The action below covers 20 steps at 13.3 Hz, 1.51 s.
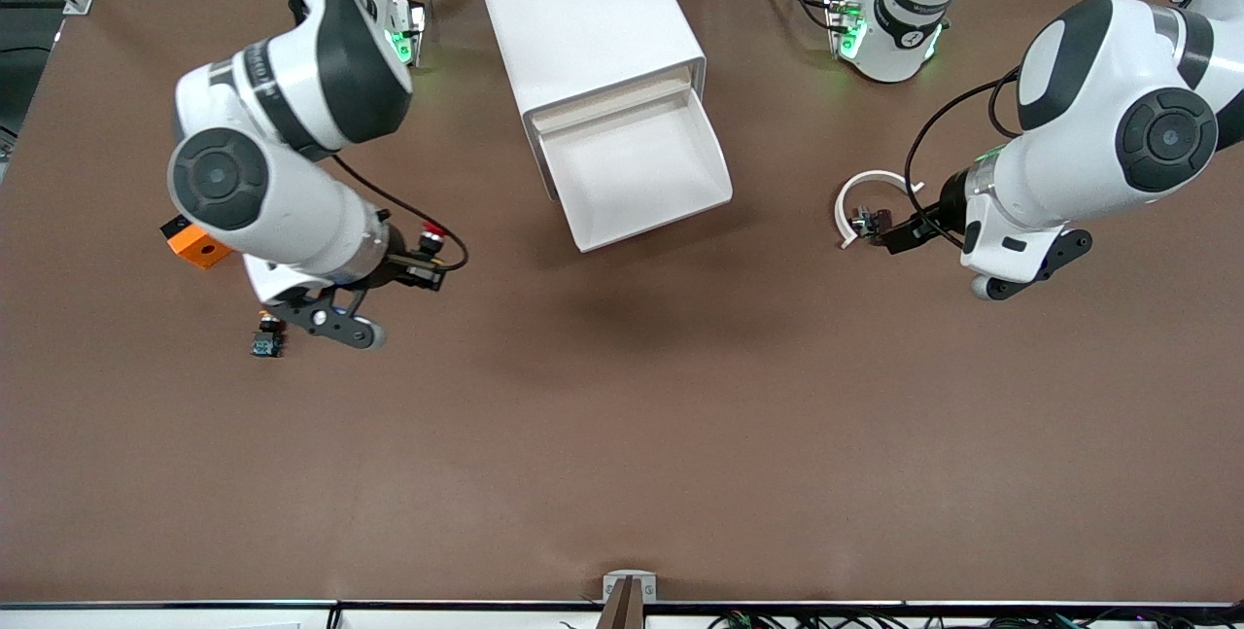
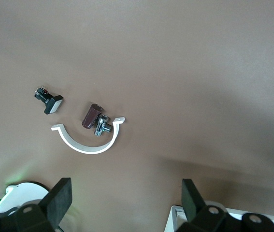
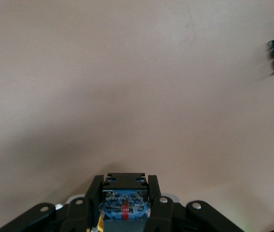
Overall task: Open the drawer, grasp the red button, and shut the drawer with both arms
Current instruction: 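Lower the red button onto the table beside the yellow button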
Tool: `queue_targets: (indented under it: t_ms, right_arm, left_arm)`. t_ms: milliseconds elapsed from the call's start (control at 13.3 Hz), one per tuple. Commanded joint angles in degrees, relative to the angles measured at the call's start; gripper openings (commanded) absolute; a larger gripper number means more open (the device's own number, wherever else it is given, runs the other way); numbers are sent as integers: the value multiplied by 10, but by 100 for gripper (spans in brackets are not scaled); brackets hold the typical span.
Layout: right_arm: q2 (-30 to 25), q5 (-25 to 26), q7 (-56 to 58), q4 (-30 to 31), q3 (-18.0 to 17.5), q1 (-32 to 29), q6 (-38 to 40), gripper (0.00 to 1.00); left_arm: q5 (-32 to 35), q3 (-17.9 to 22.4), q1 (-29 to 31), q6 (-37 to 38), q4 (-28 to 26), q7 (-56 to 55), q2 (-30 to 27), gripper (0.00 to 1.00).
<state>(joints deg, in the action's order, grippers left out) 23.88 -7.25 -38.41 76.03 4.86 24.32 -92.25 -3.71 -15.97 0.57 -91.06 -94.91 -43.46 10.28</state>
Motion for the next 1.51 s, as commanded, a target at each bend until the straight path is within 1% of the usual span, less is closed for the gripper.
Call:
queue_targets:
  t_ms: [0,226,377,528,678,829,904,1130,1281,1432]
  right_arm:
    - [-42,27,55,60,-9,-24,-17,0]
    - [-69,29,131,116,-9,-66,-61,0]
    - [-93,29,180,166,-9,-95,-96,0]
    - [-103,29,223,192,-9,-117,-110,0]
    - [-116,39,229,227,-8,-125,-132,0]
    - [-135,49,229,285,-9,-125,-184,0]
    - [-137,51,229,305,-9,-125,-204,0]
    - [-140,66,239,379,-9,-132,-297,0]
    - [-135,67,248,401,-9,-137,-339,0]
    - [-125,67,274,403,-9,-150,-366,0]
  left_arm:
    - [13,-2,0,-3,-12,1,-15,100]
    - [12,-4,-10,-8,-11,-5,-11,100]
    - [12,-6,-14,-29,-11,-13,-4,100]
    - [12,-10,-15,-48,-11,-16,3,100]
    - [12,-10,-16,-61,-11,-22,11,100]
    - [12,-10,-22,-62,-11,-23,18,100]
    - [12,-10,-22,-62,-12,-23,18,100]
    - [12,-10,-26,-62,-14,-25,18,100]
    - [12,-10,-28,-62,-14,-32,18,100]
    - [12,-10,-27,-62,-14,-32,18,100]
